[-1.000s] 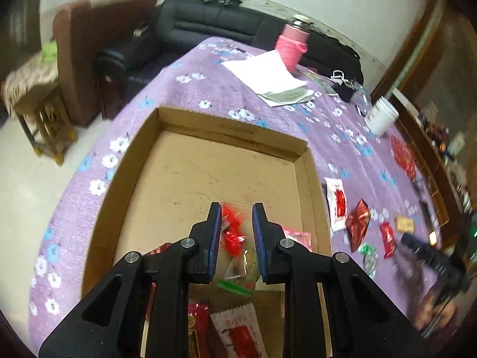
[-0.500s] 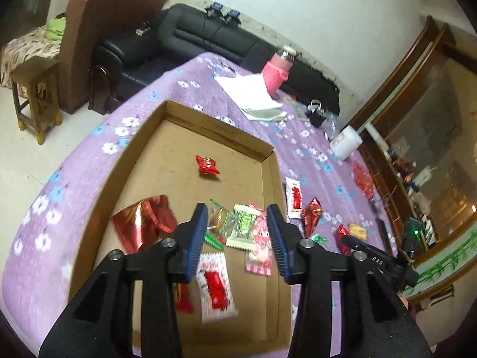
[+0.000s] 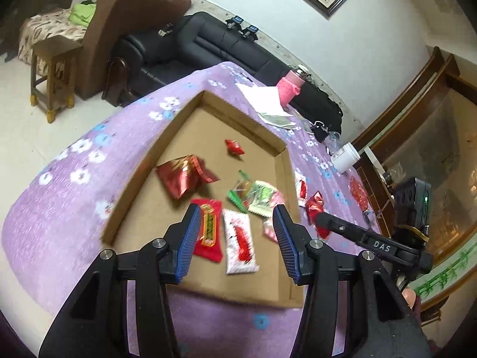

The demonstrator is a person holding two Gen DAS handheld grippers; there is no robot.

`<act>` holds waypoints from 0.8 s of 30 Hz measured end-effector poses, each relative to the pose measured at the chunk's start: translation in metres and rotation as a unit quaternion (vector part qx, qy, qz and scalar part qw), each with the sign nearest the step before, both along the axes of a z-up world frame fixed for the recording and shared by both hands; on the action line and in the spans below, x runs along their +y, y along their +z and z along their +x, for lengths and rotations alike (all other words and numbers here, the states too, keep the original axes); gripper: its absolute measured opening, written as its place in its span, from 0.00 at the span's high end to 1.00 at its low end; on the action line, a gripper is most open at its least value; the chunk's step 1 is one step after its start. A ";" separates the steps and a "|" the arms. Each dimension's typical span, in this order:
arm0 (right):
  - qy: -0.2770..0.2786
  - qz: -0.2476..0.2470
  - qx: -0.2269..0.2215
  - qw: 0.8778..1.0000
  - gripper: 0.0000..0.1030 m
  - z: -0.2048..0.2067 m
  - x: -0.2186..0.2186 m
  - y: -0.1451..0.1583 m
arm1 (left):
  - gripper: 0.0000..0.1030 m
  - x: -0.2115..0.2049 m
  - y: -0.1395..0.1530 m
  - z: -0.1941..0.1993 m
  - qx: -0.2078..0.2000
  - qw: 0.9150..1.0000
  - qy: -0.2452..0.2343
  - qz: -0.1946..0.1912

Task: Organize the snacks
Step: 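Carry both held snacks over the cardboard box and open both grippers, then move both open tools back toward the remaining snacks on the table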

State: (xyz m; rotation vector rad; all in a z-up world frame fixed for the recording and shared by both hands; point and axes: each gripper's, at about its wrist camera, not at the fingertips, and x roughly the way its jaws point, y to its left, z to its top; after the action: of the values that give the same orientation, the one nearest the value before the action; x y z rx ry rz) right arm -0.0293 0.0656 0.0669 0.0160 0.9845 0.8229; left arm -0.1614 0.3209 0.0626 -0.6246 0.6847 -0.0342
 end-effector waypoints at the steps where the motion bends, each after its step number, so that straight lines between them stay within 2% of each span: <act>1: 0.012 -0.004 0.000 1.000 0.78 -0.004 0.012 -0.002 | 0.51 0.002 -0.001 -0.004 0.000 1.000 0.002 0.001; 5: 0.034 -0.029 -0.012 0.999 0.75 -0.017 0.038 -0.009 | 0.51 0.008 -0.002 -0.013 0.005 1.000 0.013 0.006; 8: 0.030 -0.023 -0.005 0.999 0.66 -0.019 0.031 -0.008 | 0.51 0.010 -0.004 -0.015 0.007 1.000 0.015 -0.001; 9: 0.022 -0.018 -0.008 1.000 0.60 -0.019 0.024 -0.005 | 0.51 0.010 -0.005 -0.015 0.008 1.000 0.013 -0.003; 12: -0.010 -0.009 -0.024 1.000 0.54 -0.014 -0.001 0.004 | 0.51 0.005 -0.005 -0.015 0.010 1.000 0.006 -0.006; 19: -0.122 -0.025 -0.043 0.991 0.52 0.011 -0.093 0.008 | 0.51 -0.024 -0.001 -0.005 0.011 1.000 -0.023 0.007; 24: -0.149 -0.025 -0.029 0.988 0.52 0.020 -0.122 -0.004 | 0.51 -0.056 0.001 0.005 0.018 0.998 -0.059 0.021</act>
State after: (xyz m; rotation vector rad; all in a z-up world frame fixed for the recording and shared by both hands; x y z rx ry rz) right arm -0.0092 -0.0568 0.0634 0.0936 0.9197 0.5206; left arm -0.1563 0.2647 0.0640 -0.5458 0.7553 -0.1184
